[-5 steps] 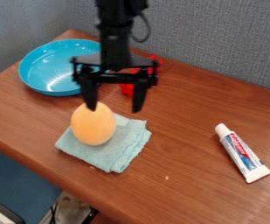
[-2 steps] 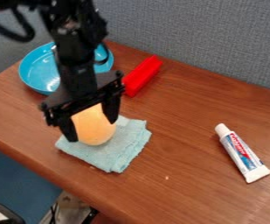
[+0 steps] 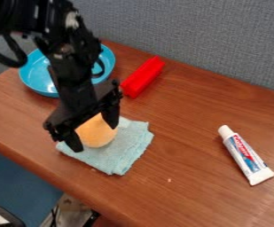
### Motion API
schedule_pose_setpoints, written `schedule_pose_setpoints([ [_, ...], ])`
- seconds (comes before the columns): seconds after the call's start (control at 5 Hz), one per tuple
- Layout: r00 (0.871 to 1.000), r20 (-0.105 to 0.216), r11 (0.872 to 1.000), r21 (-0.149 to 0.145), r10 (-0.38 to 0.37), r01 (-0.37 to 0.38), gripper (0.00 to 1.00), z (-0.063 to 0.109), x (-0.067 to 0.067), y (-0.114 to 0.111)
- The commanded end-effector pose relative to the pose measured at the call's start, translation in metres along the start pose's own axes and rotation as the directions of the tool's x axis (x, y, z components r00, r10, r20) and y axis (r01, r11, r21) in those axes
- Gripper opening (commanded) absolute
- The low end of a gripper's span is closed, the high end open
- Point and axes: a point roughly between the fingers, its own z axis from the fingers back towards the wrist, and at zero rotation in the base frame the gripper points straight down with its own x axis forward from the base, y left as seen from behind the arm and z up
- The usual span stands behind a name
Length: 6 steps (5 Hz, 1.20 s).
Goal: Put the yellow ball on the blue plate
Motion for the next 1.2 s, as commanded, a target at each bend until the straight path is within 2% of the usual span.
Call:
schedule_pose_setpoints([
  [0.0,0.999,0.035,1.0,-0.019,0.025,-0.024,1.0,-0.008,0.007,-0.004],
  [0.2,0.998,0.056,1.0,-0.018,0.024,-0.023,1.0,-0.014,0.008,-0.006],
  [1.0,0.99,0.142,1.0,0.023,0.004,-0.007,1.0,-0.026,0.018,-0.009],
])
